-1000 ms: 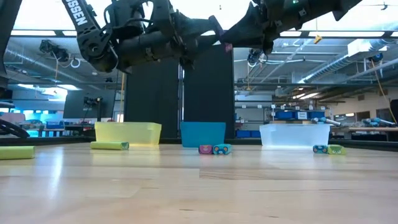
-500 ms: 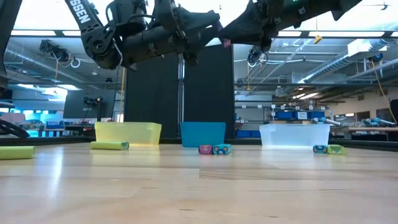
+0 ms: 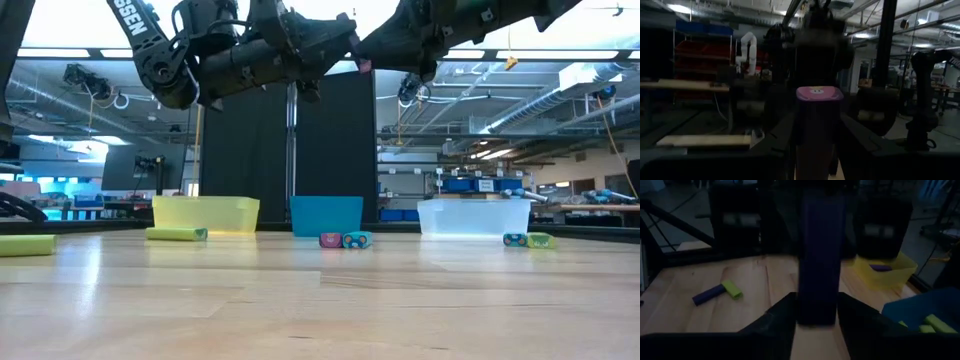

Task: Sort blocks
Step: Put the violet block into the yellow bin

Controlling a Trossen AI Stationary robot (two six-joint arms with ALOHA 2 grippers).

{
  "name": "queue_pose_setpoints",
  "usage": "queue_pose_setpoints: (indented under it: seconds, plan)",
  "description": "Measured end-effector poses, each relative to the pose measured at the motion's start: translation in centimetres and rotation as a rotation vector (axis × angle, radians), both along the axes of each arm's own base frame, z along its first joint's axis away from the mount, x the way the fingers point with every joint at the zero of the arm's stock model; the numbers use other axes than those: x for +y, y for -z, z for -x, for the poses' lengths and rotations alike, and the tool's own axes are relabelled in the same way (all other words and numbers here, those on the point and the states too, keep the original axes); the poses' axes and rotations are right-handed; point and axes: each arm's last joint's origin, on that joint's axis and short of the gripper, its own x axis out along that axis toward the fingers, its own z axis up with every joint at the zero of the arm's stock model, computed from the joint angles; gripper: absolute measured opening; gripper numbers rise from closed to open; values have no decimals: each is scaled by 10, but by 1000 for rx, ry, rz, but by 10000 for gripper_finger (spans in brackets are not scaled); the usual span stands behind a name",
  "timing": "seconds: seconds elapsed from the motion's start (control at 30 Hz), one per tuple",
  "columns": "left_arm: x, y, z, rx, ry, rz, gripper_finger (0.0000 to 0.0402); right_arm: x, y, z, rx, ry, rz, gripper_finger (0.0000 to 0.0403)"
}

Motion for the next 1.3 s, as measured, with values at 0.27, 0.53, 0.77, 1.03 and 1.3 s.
queue_pose_setpoints:
  seconds: [0.27, 0.53, 0.77, 1.03, 1.3]
  plan:
    - [12, -19, 12, 25, -54, -77, 110, -4, 6, 2, 67, 69, 35, 208]
    - [19, -51, 50, 246, -235, -164, 110, -7, 13, 6, 156, 114, 77, 175]
    - [33, -73, 99, 672, -531, -103, 110, -12, 18, 9, 214, 141, 62, 73]
    - [69, -77, 141, 1068, -780, 136, 110, -13, 19, 10, 227, 134, 82, 19]
    - [134, -37, 159, 1255, -976, 343, 110, -14, 21, 11, 256, 133, 93, 9]
